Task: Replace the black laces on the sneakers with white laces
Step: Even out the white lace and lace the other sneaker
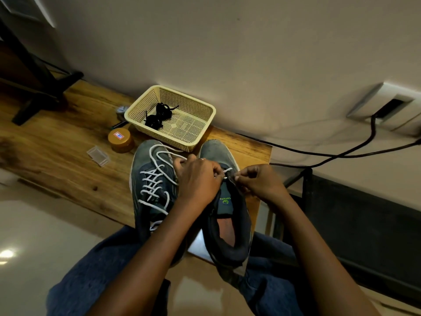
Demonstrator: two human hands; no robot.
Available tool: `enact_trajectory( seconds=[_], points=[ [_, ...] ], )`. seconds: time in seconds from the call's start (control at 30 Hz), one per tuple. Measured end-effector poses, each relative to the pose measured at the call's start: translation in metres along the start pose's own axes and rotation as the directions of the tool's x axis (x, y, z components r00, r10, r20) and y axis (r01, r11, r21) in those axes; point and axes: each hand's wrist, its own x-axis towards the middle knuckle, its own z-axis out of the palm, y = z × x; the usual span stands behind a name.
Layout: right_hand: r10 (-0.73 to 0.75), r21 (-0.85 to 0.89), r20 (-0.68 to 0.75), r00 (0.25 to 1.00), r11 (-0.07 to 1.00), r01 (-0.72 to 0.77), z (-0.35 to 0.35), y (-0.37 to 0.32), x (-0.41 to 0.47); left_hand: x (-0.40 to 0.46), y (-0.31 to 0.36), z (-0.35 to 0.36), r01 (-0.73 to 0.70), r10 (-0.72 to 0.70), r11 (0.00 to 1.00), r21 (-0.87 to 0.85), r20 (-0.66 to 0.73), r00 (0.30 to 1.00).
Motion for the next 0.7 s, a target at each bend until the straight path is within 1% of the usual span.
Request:
enact_trajectory(
  seconds=[0.07, 0.27, 0.5, 0.7],
  points=[
    [-0.009, -0.019, -0.013, 1.0, 1.0, 0.009, 0.001, 0.001, 0.001, -0.001, 0.002, 0.001, 0.03, -0.03, 1.0, 0.004, -0.016, 0.999],
    [-0.053, -0.091, -0.024, 0.998, 0.995, 0.051, 0.004, 0.005, 0.005, -0.004, 0.01, 0.006, 0.057, -0.058, 0.998, 0.014, 0.048, 0.997],
    [-0.091, -0.089, 0.011, 0.996, 0.992, 0.091, 0.006, 0.005, 0.004, -0.008, 0.011, 0.012, 0.087, -0.084, 0.995, -0.05, 0.045, 0.995],
    [-0.104, -0.067, 0.034, 0.994, 0.992, 0.106, 0.009, 0.004, 0.005, -0.007, 0.01, 0.015, 0.074, -0.072, 0.997, -0.035, 0.044, 0.996]
  ],
)
